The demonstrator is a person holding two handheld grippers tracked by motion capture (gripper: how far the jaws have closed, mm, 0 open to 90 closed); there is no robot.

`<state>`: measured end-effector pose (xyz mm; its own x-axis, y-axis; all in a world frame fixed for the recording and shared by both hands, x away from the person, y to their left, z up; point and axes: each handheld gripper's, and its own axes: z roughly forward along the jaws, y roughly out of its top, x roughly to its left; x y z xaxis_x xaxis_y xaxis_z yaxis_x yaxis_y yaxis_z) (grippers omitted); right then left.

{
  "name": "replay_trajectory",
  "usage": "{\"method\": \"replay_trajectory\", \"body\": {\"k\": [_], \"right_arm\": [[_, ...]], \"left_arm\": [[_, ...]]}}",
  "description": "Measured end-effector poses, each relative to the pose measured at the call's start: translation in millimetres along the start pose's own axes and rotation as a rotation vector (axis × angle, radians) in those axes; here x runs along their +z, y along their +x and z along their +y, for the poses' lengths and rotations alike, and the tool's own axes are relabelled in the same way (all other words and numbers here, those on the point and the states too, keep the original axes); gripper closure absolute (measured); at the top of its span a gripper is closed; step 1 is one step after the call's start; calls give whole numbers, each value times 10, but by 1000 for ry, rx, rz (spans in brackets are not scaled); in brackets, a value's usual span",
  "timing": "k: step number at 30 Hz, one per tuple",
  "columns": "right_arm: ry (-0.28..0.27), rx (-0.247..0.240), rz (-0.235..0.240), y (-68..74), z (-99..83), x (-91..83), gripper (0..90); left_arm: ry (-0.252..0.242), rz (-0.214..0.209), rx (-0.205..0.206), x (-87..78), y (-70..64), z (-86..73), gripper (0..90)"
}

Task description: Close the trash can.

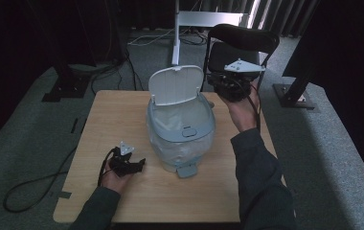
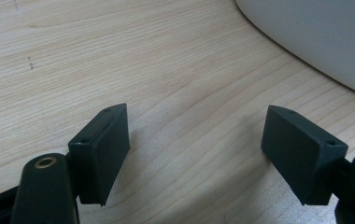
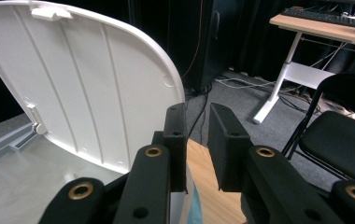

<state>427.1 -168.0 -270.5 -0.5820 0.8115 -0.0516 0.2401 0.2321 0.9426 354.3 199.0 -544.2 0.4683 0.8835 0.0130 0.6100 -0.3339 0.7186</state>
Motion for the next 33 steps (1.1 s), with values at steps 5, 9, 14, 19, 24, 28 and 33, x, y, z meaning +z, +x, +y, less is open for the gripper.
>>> {"method": "replay_trajectory", "body": {"k": [5,9,14,19,24,28,33], "right_arm": [[-7,8,-7,-20,3,14,799],[-2,7,-7,-26,2,35,818],[-3,11,-10,-31,18,54,841],[-9,16,-21,-30,36,71,856],[-18,21,-39,-33,59,88,885],[-20,23,-44,-28,67,111,897],[-18,25,-43,-7,84,156,898]], "left_arm": [[0,0,0,1,0,1,233],[0,0,0,1,0,1,233],[0,0,0,1,0,1,233],[0,0,0,1,0,1,233],[0,0,0,1,0,1,234],[0,0,1,1,0,1,234],[0,0,0,1,0,1,233]]}}
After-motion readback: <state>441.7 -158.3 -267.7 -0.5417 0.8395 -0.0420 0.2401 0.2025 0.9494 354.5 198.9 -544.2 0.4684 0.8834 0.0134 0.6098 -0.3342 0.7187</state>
